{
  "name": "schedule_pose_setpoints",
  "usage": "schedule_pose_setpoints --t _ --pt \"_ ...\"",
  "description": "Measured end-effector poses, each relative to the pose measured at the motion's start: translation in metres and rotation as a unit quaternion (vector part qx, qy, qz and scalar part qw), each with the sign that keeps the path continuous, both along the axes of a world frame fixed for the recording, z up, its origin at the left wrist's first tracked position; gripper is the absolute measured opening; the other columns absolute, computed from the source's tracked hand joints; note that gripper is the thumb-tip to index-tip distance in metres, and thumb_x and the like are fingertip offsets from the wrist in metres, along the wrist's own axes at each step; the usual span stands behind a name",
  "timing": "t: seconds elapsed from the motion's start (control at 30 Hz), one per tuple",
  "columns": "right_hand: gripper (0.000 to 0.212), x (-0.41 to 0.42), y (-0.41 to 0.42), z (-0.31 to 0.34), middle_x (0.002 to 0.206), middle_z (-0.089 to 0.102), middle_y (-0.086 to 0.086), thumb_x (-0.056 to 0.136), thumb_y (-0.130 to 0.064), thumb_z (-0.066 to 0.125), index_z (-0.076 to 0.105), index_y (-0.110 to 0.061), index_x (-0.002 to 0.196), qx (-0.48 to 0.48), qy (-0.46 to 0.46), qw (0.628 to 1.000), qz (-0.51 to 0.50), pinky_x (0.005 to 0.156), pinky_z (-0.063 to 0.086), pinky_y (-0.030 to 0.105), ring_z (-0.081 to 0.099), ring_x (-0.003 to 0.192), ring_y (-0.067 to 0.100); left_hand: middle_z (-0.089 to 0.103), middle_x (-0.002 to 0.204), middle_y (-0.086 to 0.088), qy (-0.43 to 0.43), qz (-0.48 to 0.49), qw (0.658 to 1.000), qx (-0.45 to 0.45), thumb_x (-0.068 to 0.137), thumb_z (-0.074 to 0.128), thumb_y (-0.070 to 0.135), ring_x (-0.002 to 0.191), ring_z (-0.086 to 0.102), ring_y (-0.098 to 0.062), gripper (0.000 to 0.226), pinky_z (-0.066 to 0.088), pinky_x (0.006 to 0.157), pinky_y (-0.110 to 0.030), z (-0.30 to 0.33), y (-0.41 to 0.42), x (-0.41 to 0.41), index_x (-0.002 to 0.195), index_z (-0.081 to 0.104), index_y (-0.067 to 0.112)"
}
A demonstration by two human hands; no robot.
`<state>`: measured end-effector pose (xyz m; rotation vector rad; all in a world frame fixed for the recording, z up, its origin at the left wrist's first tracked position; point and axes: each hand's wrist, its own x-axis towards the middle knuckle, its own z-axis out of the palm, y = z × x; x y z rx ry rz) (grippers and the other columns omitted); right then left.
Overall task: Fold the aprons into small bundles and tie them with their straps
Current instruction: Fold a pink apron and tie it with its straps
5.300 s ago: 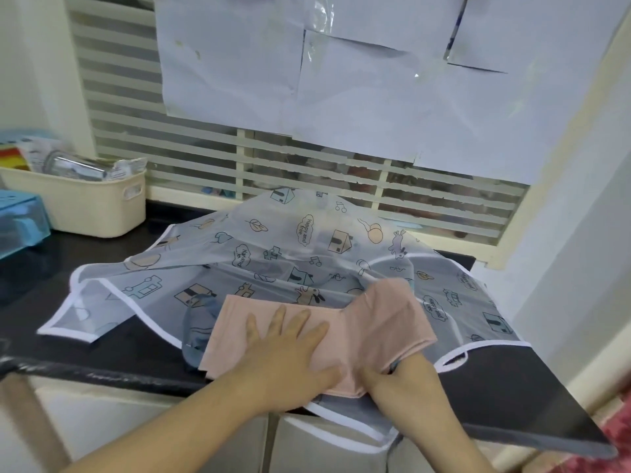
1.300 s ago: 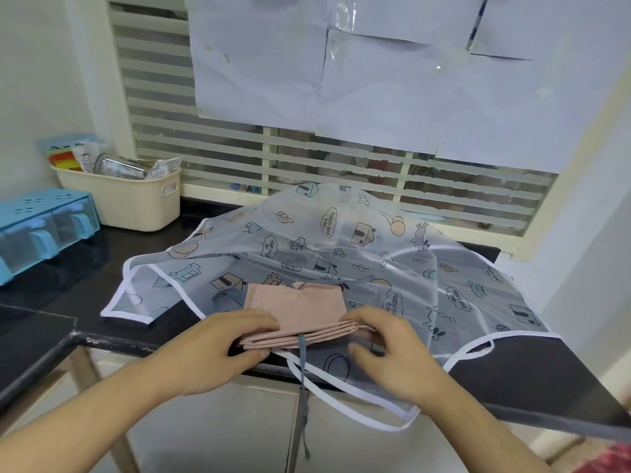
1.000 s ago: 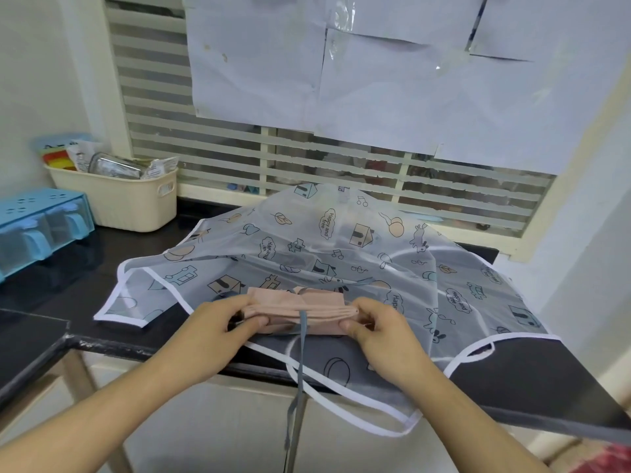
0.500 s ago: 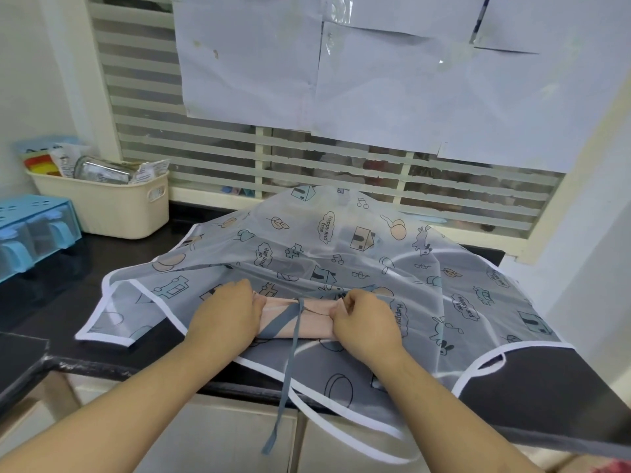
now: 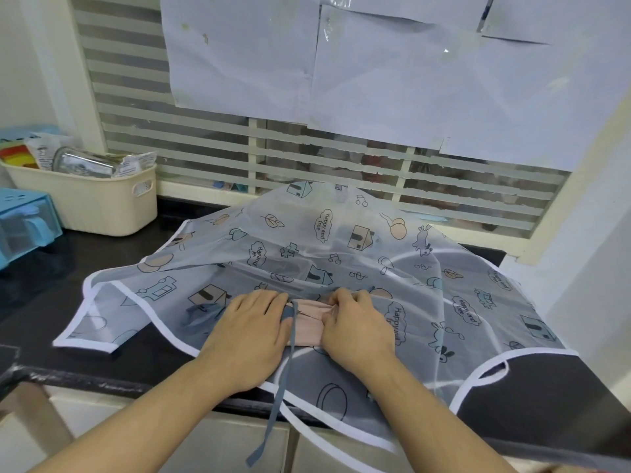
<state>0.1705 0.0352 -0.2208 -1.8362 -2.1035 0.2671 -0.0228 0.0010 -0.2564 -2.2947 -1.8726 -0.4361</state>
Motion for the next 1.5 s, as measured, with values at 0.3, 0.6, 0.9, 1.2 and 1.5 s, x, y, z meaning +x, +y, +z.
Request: schedule_pose_setpoints --t 0.3,0.6,0.9,1.2,1.5 --pt "0.025 -0.006 -0.009 -0.011 0.105 0.055 -0.004 0.090 -0.004 0.053 0.049 -0.023 0.106 0.099 0.117 0.988 0.030 0.080 0.043 0.037 0.048 0.107 0.023 0.047 0.149 0.002 -0.034 0.018 0.998 -0.051 0.092 0.008 0.058 0.140 0.042 -0.021 0.076 0.024 0.119 -0.038 0.012 -0.002 0.006 0.150 0.042 0.022" --pt "0.027 0.009 -0.012 0.017 0.101 0.059 -0.007 0.080 -0.005 0.074 0.065 -0.025 0.097 0.110 0.177 0.972 0.113 0.077 0.036 0.018 0.052 0.094 0.007 0.045 0.116 0.013 -0.156 0.013 0.984 -0.086 0.088 0.072 0.052 0.113 0.036 -0.013 0.039 0.030 0.099 -0.035 0.049 0.001 0.002 0.122 0.056 0.040" --pt "0.017 0.041 -0.051 0.043 0.122 0.057 -0.011 0.088 -0.015 0.078 0.063 -0.018 0.081 -0.001 0.248 0.935 0.255 0.100 0.039 0.017 0.055 0.116 0.004 0.061 0.069 0.013 -0.067 -0.049 0.990 -0.116 0.075 0.059 0.022 0.072 0.057 -0.009 0.017 0.053 0.064 -0.036 0.096 -0.038 -0.005 0.081 0.058 0.038" --pt "0.028 0.064 -0.060 0.073 0.060 0.044 0.002 0.104 -0.020 0.061 0.060 -0.014 0.076 -0.063 0.448 0.865 0.215 0.052 0.030 0.027 0.036 0.055 0.016 0.059 0.061 0.013 -0.250 -0.200 0.921 -0.221 0.090 0.068 0.001 0.062 0.050 -0.001 0.040 0.041 0.061 -0.025 0.124 -0.070 0.023 0.066 0.067 0.034" --pt "0.027 0.049 -0.097 0.038 0.051 0.047 -0.010 0.084 -0.022 0.057 0.066 -0.031 0.060 -0.088 0.454 0.872 0.161 0.055 0.032 0.028 0.039 0.048 0.009 0.072 0.072 -0.007 -0.380 -0.097 0.917 -0.078 0.085 0.077 -0.002 0.065 0.065 -0.020 0.018 0.053 0.064 -0.036 0.133 -0.077 0.030 0.082 0.076 0.016"
